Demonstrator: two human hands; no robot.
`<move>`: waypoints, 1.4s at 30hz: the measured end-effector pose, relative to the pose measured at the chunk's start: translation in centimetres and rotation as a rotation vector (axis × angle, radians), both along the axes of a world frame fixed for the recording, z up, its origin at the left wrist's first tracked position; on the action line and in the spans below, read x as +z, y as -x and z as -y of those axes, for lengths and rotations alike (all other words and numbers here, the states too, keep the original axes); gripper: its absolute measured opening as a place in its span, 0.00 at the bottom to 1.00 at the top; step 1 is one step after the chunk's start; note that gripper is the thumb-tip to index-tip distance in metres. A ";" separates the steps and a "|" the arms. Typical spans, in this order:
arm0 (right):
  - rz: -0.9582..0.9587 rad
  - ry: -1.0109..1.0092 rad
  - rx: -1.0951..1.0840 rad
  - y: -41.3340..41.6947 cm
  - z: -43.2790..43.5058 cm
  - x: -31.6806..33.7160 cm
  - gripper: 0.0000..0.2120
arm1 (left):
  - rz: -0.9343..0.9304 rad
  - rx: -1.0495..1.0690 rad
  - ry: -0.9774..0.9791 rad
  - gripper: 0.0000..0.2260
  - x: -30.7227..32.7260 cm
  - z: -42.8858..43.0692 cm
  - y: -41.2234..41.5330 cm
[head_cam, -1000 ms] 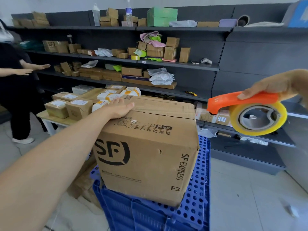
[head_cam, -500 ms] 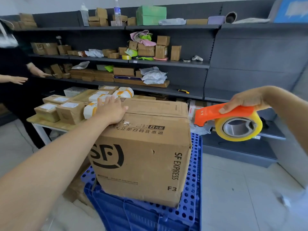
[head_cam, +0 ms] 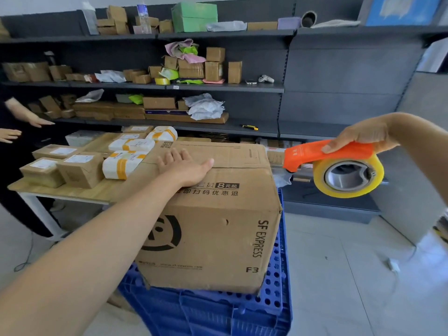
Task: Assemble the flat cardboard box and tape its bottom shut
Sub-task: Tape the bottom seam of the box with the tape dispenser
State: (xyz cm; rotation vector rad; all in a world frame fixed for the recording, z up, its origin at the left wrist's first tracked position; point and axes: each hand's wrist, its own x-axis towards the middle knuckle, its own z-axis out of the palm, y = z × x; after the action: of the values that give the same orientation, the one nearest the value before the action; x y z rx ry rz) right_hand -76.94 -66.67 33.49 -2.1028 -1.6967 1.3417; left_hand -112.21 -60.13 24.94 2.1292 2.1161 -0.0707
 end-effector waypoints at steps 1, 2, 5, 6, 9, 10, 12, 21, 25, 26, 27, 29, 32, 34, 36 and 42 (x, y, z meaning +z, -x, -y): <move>-0.005 0.000 0.010 0.1 0.1 0.1 0.48 | -0.004 0.002 0.001 0.40 -0.1 0.0 0.1; -0.006 0.000 0.019 0.2 0.1 0.2 0.48 | -0.003 0.006 0.004 0.40 -0.1 0.0 0.2; -0.020 0.000 0.032 0.1 -0.1 0.3 0.47 | 0.001 0.014 0.011 0.40 0.1 0.1 0.3; -0.027 0.000 0.039 -0.1 -0.2 0.3 0.47 | 0.002 0.015 0.014 0.40 0.1 0.1 0.2; -0.026 0.003 0.073 -1.0 -0.7 0.2 0.48 | 0.008 0.023 0.017 0.41 0.0 -0.2 0.1; -0.023 0.008 0.093 -1.2 -0.8 0.2 0.48 | 0.011 0.032 0.018 0.41 0.0 -0.1 0.1; -0.022 0.019 0.138 -2.0 -1.2 0.2 0.48 | 0.018 0.048 0.020 0.41 0.1 0.0 0.1; 0.005 0.026 0.273 -4.5 -2.2 -2.2 0.47 | -0.021 0.096 -0.020 0.41 0.0 -0.2 0.0; 0.003 -0.010 0.286 -4.3 -2.6 -4.2 0.39 | -0.137 0.093 -0.203 0.31 1.0 0.6 -2.3; -0.010 -0.004 0.286 -4.2 -2.7 -4.5 0.38 | -0.134 0.093 -0.241 0.28 1.3 0.9 -3.3; -0.022 0.000 0.293 -4.2 -2.8 -4.9 0.39 | -0.104 0.095 -0.264 0.25 1.5 1.2 -4.2; -0.034 0.005 0.324 -4.0 -2.9 -5.5 0.44 | -0.067 0.113 -0.312 0.18 1.7 1.5 -5.7; -0.060 0.012 0.341 -4.0 -3.5 -6.3 0.51 | -0.024 0.214 -0.281 0.26 2.4 2.4 -7.9; -0.072 0.024 0.347 -3.7 -4.0 -6.8 0.55 | 0.093 0.266 -0.088 0.41 3.0 3.3 -9.6; -0.073 0.035 0.371 -3.2 -4.4 -7.1 0.54 | 0.087 0.257 0.081 0.49 3.0 4.1 -11.2; -0.080 0.067 0.411 -1.9 -5.3 -8.2 0.52 | 0.019 0.124 0.019 0.44 1.9 4.8 -14.5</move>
State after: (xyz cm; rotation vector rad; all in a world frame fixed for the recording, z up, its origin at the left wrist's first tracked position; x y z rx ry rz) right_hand -75.03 -61.39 25.31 -1.7622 -2.1580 1.5792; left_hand -97.72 -64.91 26.83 1.9749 2.2219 -0.0567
